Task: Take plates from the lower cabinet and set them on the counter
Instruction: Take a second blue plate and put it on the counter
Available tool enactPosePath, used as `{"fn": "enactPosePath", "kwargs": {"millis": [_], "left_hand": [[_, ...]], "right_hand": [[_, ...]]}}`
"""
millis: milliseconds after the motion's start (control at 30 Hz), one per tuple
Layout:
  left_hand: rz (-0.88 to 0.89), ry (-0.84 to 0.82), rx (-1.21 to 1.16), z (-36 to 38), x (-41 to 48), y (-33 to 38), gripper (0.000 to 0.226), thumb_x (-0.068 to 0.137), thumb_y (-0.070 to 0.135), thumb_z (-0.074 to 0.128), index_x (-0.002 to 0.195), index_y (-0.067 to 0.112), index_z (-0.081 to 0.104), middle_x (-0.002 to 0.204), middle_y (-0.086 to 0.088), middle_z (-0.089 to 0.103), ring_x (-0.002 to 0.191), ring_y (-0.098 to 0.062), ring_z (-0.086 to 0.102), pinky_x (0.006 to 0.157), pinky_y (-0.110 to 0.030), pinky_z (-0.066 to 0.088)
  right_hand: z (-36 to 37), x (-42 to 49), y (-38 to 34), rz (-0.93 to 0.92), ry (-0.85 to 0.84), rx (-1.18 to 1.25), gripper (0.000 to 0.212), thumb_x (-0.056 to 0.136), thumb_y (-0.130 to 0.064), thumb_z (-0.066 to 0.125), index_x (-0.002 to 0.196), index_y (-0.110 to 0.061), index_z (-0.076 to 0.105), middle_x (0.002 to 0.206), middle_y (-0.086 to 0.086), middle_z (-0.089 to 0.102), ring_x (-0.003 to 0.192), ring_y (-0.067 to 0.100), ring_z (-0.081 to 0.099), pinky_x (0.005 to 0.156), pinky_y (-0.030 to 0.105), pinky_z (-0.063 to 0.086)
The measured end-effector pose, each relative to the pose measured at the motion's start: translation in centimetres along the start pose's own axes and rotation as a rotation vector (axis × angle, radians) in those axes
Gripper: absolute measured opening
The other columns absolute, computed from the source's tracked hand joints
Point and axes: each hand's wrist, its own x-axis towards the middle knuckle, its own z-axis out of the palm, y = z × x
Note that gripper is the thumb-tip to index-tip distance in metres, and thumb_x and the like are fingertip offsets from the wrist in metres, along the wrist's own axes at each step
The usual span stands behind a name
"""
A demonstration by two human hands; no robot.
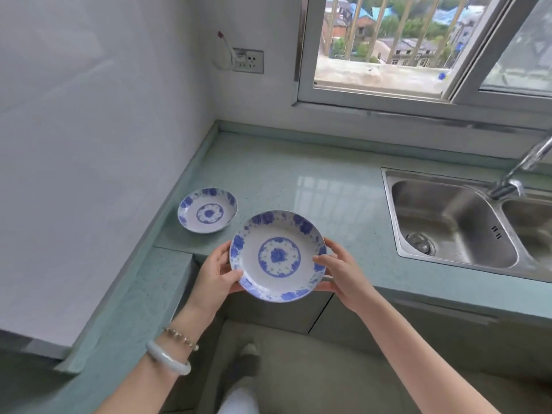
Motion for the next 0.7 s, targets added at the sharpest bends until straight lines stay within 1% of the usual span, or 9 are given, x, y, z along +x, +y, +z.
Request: {"fn": "enactPosePath", "kwargs": {"millis": [100,167,233,300,367,500,600,633,700], "left_hand": [[-0.013,-0.016,0.028,0.1,4.4,-0.5,0.057,0.087,-0.013,0.053,0.133,0.020,0.046,0.131,-0.004,0.060,0.115,-0.026,0.061,0.078,-0.042,0.060],[-0.039,-0.026,0.032,0.1,7.5,-1.0,0.056,0.087,-0.013,0.054,0.128,0.024,0.048,0.131,-0.007,0.058,0.117,-0.029,0.059,0.078,-0.043,0.059],[-0.061,-0.026,0.048,0.2,10.3,-1.4,0.055,0.087,-0.012,0.056,0.123,0.028,0.049,0.130,-0.009,0.057,0.116,-0.029,0.058,0.073,-0.039,0.060],[-0.102,-0.017,0.075,0.2,13.0,-2.0,0.056,0.086,-0.011,0.057,0.124,0.029,0.047,0.129,-0.009,0.056,0.115,-0.028,0.057,0.068,-0.032,0.060],[-0.146,-0.019,0.086,0.3,15.4,-2.5,0.057,0.086,-0.009,0.060,0.126,0.029,0.045,0.128,-0.005,0.055,0.115,-0.026,0.057,0.065,-0.028,0.059],[-0.206,-0.028,0.142,0.3,19.6,-3.7,0.059,0.083,-0.011,0.060,0.125,0.028,0.046,0.124,-0.004,0.057,0.109,-0.021,0.059,0.065,-0.028,0.058],[-0.249,-0.021,0.199,0.2,21.7,-4.7,0.060,0.082,-0.014,0.059,0.126,0.025,0.045,0.124,-0.005,0.057,0.111,-0.022,0.058,0.073,-0.031,0.056],[-0.260,-0.023,0.213,0.2,22.2,-5.0,0.061,0.081,-0.015,0.058,0.126,0.025,0.045,0.123,-0.005,0.057,0.111,-0.022,0.058,0.074,-0.029,0.056],[-0.279,-0.027,0.233,0.3,22.9,-5.4,0.061,0.081,-0.016,0.059,0.124,0.025,0.045,0.120,-0.003,0.058,0.106,-0.016,0.059,0.071,-0.025,0.055]], "right_hand": [[-0.2,3.7,-0.7,0.018,0.052,-0.020,0.050,0.088,-0.004,0.053,0.133,-0.024,0.047,0.111,0.011,0.064,0.096,0.025,0.066,0.068,0.046,0.060],[-0.2,6.1,-1.0,0.031,0.083,-0.032,0.049,0.089,-0.004,0.052,0.134,-0.024,0.045,0.113,0.012,0.062,0.098,0.027,0.064,0.069,0.047,0.059],[-0.2,8.5,-1.2,0.049,0.106,-0.046,0.047,0.090,-0.005,0.051,0.133,-0.024,0.045,0.116,0.014,0.060,0.103,0.030,0.062,0.073,0.049,0.059],[-0.2,10.9,-1.3,0.079,0.136,-0.061,0.046,0.091,-0.005,0.050,0.132,-0.026,0.044,0.116,0.013,0.060,0.103,0.030,0.062,0.073,0.049,0.059],[-0.2,13.1,-1.3,0.120,0.165,-0.061,0.046,0.091,-0.004,0.049,0.131,-0.027,0.044,0.116,0.012,0.059,0.103,0.030,0.062,0.072,0.048,0.059],[-0.4,17.0,-0.8,0.204,0.196,-0.065,0.042,0.090,-0.003,0.047,0.120,-0.031,0.044,0.113,0.009,0.059,0.099,0.028,0.063,0.064,0.041,0.060],[-0.5,19.1,-0.1,0.252,0.211,-0.080,0.040,0.090,-0.003,0.047,0.117,-0.031,0.045,0.111,0.007,0.059,0.094,0.025,0.063,0.055,0.034,0.057],[-0.5,19.6,0.1,0.265,0.219,-0.080,0.039,0.089,-0.003,0.048,0.116,-0.032,0.045,0.109,0.006,0.060,0.093,0.024,0.064,0.055,0.033,0.057],[-0.8,20.6,0.7,0.287,0.232,-0.068,0.039,0.089,-0.003,0.048,0.115,-0.033,0.045,0.106,0.004,0.060,0.092,0.024,0.064,0.059,0.038,0.059]]}}
